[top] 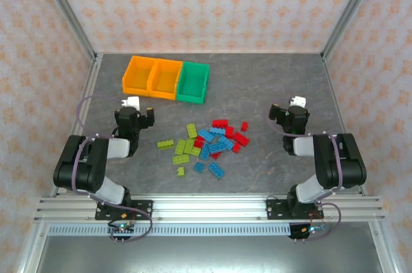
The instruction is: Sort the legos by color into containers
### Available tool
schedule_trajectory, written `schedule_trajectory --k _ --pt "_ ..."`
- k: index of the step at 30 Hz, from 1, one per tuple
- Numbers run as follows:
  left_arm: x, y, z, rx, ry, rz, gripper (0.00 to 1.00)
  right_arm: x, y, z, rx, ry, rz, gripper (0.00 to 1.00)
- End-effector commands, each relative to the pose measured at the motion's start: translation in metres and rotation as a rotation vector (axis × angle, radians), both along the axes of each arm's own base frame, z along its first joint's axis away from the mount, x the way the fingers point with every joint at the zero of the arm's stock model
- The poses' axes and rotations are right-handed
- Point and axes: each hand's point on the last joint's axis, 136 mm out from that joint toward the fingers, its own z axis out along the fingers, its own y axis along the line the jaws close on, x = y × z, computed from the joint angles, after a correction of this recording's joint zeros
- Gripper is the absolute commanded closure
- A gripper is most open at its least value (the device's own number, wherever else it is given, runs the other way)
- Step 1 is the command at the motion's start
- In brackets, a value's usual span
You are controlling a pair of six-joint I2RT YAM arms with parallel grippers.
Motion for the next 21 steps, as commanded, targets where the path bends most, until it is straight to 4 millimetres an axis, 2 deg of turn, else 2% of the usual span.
schedule_trajectory --k 1,17,21 --pt "0.01 -0.001 0.022 -0.007 -0.074 0.003 0.0 0.006 0.0 0.013 -0.005 -0.031 0.006 0.01" --pt "0.01 -0.001 0.022 -0.008 -0.074 0.004 0.0 0.006 0.0 0.013 -0.006 -0.033 0.006 0.01" --pt "0.01 -0.001 0.022 -0.008 -0.074 0.003 0.0 -0.001 -0.011 0.041 -0.003 -0.019 -0.076 0.01"
